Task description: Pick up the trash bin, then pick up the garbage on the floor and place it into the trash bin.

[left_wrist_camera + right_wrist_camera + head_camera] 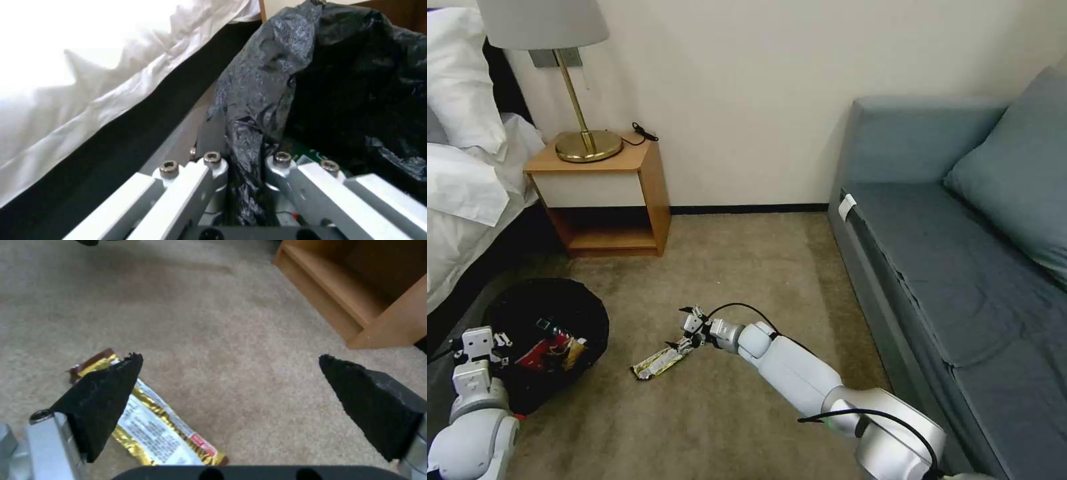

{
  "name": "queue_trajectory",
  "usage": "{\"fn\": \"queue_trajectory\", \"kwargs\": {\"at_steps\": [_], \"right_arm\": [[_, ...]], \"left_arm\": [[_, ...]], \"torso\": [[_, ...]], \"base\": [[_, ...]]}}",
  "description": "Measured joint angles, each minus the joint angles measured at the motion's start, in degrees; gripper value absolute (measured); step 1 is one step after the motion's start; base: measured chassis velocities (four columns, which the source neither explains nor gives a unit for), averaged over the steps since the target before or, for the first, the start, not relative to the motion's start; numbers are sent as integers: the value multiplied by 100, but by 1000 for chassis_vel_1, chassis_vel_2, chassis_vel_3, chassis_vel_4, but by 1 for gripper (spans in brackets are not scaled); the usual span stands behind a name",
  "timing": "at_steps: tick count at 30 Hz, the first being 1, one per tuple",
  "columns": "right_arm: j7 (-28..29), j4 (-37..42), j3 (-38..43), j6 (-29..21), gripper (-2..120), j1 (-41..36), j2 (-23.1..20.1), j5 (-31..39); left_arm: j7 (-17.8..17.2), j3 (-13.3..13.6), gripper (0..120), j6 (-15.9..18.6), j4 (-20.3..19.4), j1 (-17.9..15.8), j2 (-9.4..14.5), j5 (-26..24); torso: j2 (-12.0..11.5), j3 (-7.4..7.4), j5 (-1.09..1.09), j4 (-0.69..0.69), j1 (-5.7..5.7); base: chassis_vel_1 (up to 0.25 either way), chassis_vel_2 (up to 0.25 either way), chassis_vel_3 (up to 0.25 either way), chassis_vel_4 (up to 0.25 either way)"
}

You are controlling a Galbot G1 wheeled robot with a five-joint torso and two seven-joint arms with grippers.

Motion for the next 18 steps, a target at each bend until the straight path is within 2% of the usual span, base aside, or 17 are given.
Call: {"fn": "queue_trajectory", "kwargs": {"at_steps": [10,18], "right_arm": [[-38,35,-106,43,100,-42,1,-50],[-164,297,-683,29,100,-78,-52,56]], "left_arm": [[4,37,4,-2,59,-53,-9,7],[4,48,4,-2,76,-69,-7,6]], "torso": [[0,0,0,-1,1],[0,0,0,-1,1]], "base": [[-99,109,105,-108],[-74,58,57,-59]]}}
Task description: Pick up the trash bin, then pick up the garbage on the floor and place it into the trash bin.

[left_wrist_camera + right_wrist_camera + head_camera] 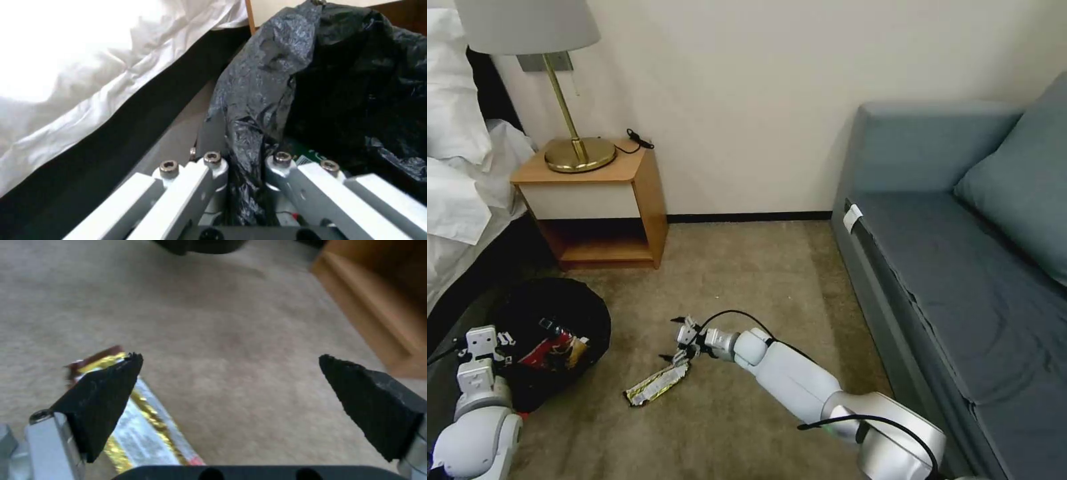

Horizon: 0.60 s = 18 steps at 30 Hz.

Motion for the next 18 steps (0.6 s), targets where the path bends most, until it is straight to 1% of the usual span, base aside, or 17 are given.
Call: {"fn": "queue_trajectory", "kwargs": {"at_steps": [3,7,9,11,12,14,15,16,18], "right_arm": [[-96,-170,-293,-10,100,64,44,15],[-255,-376,-415,8,100,145,46,10],[-495,-697,-556,70,100,279,47,-20],[-603,-935,-677,108,100,392,46,-53],[-603,-935,-677,108,100,392,46,-53],[-589,-961,-758,90,100,417,49,4],[-509,-959,-762,89,100,398,50,35],[-509,-959,-762,89,100,398,50,35],[-405,-917,-735,98,100,361,49,65]], "left_arm": [[0,3,4,0,3,-9,0,0],[0,-2,4,3,-10,-7,1,-1],[0,-18,4,3,-20,0,3,-5],[0,-26,4,-2,-59,24,-23,-10],[0,-26,4,-2,-59,24,-23,-10],[-19,-25,4,-12,-200,84,-81,-6],[-95,-24,4,13,-405,128,-123,-45],[-95,-24,4,13,-405,128,-123,-45],[-198,-28,4,77,-654,137,-143,-173]], "torso": [[0,0,1,2,0],[0,0,1,2,0],[0,0,1,1,0],[0,0,0,0,0],[0,0,0,0,0],[0,0,0,1,0],[0,0,-1,3,0],[0,0,-1,3,0],[0,0,0,2,0]], "base": [[0,0,0,0],[0,0,0,0],[0,0,0,0],[0,0,0,0],[0,0,0,0],[0,0,0,0],[0,0,0,0],[0,0,0,0],[0,0,0,0]]}}
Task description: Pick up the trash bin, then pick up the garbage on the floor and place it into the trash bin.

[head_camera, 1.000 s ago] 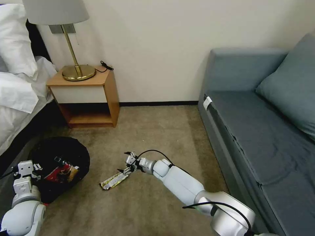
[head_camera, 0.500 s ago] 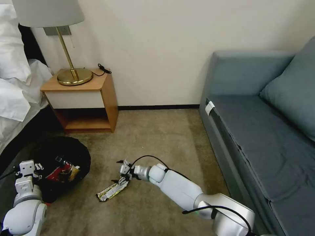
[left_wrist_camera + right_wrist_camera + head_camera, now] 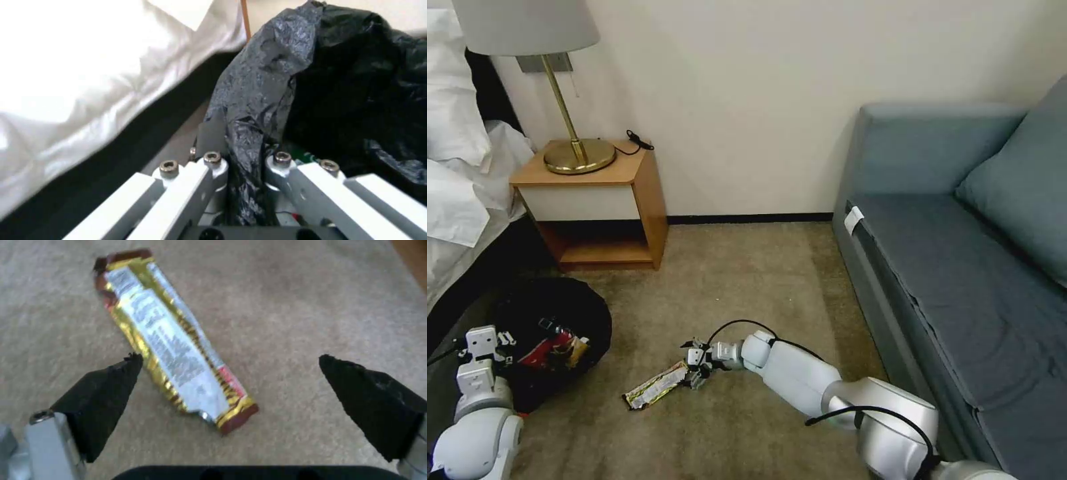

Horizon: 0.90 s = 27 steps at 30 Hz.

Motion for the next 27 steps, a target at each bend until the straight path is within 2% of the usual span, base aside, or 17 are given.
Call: {"fn": "queue_trajectory", "kwargs": {"at_steps": [1,5,7,13,23,27], "right_arm": [[105,142,-11,-5,100,-37,0,70],[174,295,-105,-46,100,-45,1,207],[253,475,-455,-119,100,-17,1,551],[274,319,-854,-69,100,149,2,943],[330,1,-1020,4,100,139,-1,1014],[622,2,-1055,81,100,78,-1,1012]], "left_arm": [[-84,-19,4,107,-328,-9,-34,-146],[-112,-43,4,188,-567,-30,-77,-201],[-179,-41,4,329,-864,-55,-200,-220],[-279,51,4,424,-978,-49,-364,-241],[-319,138,4,431,-1039,-10,-455,-248],[-319,144,4,421,-1012,-4,-471,-247]], "torso": [[0,0,0,-2,0],[0,-1,3,-2,0],[0,0,3,-1,0],[0,0,0,0,0],[0,0,1,-1,0],[0,0,1,-1,0]], "base": [[0,0,0,0],[0,0,0,0],[0,0,0,0],[0,0,0,0],[0,0,0,0],[0,0,0,0]]}}
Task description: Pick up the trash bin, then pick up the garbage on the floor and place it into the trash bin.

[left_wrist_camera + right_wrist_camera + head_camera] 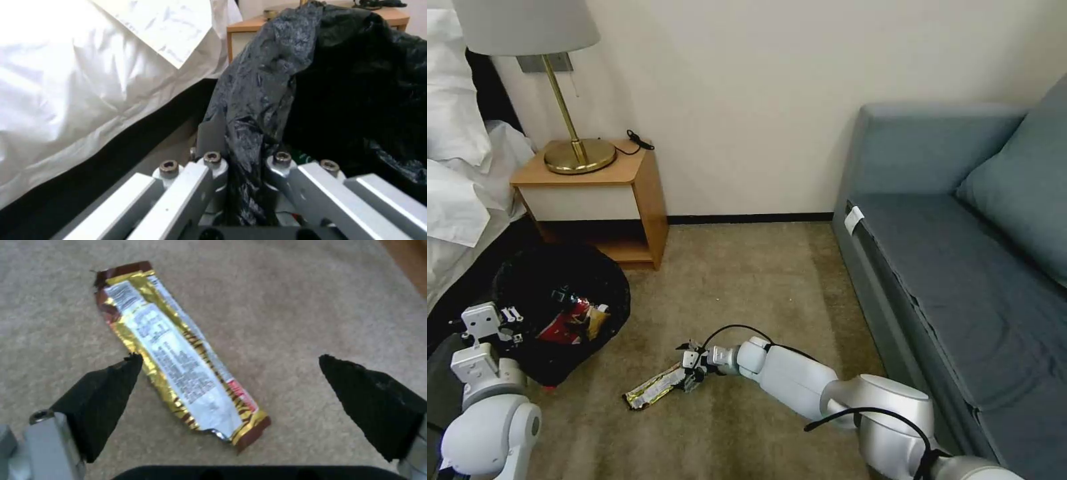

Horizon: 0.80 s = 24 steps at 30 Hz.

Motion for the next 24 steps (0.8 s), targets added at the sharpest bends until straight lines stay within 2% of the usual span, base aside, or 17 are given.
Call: {"fn": "queue_trajectory", "kwargs": {"at_steps": [13,24], "right_arm": [[165,6,333,218,100,2,1,-225],[100,-25,302,201,100,30,0,-308]], "left_arm": [[30,-137,4,-186,331,89,159,-54],[81,-42,4,-168,342,-28,182,-34]], "torso": [[0,0,0,1,0],[0,0,0,0,0]], "base": [[0,0,0,0],[0,0,0,0]]}}
